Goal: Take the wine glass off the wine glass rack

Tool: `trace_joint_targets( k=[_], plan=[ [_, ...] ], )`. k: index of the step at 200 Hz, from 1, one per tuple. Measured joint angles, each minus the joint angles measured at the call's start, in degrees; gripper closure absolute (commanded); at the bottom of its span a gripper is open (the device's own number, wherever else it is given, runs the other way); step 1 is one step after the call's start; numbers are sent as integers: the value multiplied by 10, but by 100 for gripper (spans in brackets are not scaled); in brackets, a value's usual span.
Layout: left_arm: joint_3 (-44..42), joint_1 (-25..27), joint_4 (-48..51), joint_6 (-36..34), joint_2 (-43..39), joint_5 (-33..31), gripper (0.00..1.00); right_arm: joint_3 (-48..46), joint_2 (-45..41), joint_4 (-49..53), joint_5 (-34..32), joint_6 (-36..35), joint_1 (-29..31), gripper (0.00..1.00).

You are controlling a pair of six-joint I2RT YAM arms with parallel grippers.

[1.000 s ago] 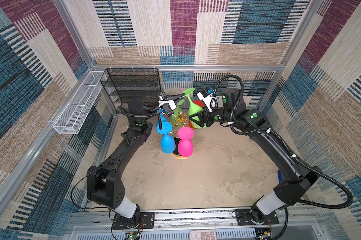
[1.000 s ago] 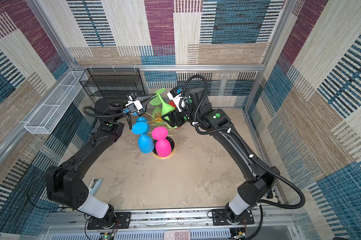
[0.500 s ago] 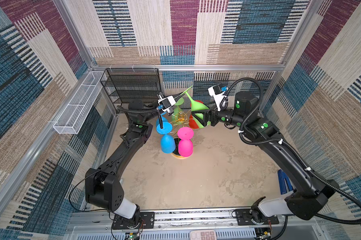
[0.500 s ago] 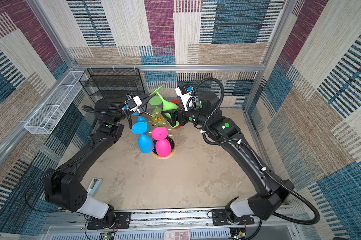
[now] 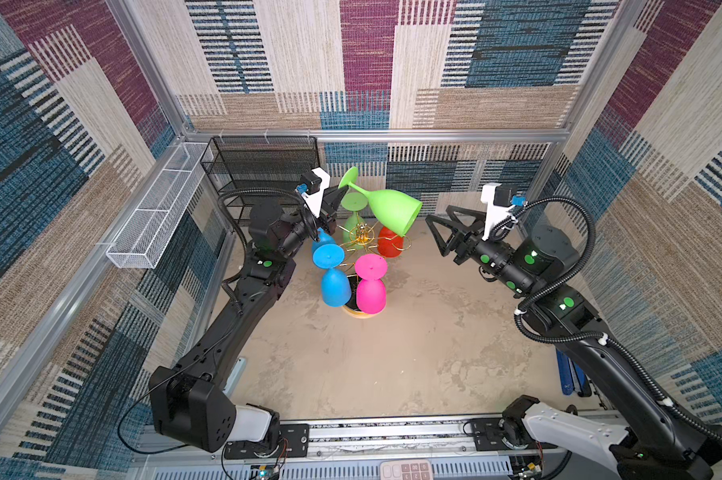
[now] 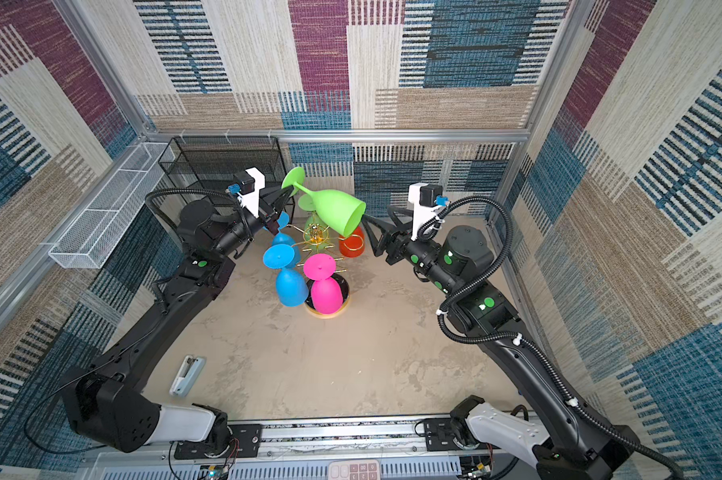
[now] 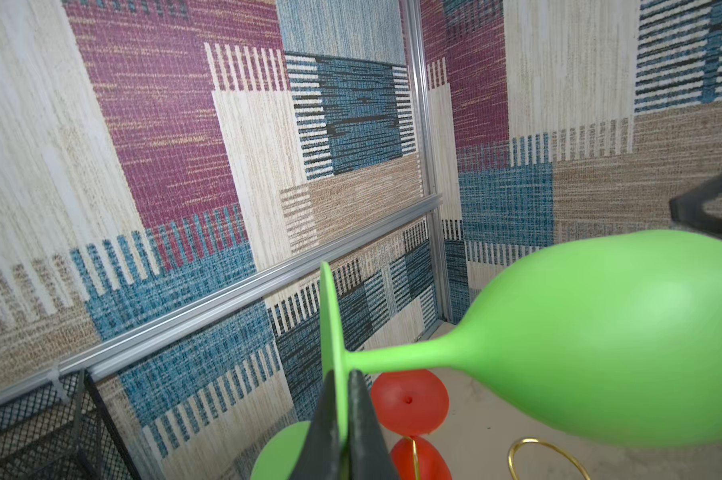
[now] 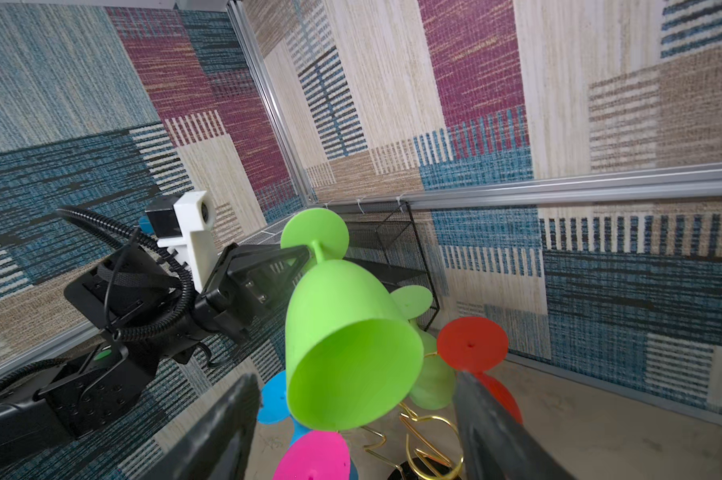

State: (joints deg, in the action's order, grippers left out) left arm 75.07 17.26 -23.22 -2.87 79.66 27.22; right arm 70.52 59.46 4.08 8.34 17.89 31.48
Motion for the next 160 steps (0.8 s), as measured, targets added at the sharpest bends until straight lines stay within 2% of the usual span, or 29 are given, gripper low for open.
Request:
trace_joint_targets(
  k=[41,94,116,151,160],
  plan=[
    [-21,0,7,57,-4,0,100,-23,7,-13,-14,22,0,41],
    [-25,0,3,75,-4,6,100,-8,70,-35,2,30,0,49],
    [-25,0,2,78,-4,19,100,7,100,-50,11,30,0,60],
    [-25,0,3,87,-3,39,100,32,137,-67,40,26,0,91],
    [-25,0,3,90,-3,43,100,36,143,-68,47,23,0,95]
  ],
)
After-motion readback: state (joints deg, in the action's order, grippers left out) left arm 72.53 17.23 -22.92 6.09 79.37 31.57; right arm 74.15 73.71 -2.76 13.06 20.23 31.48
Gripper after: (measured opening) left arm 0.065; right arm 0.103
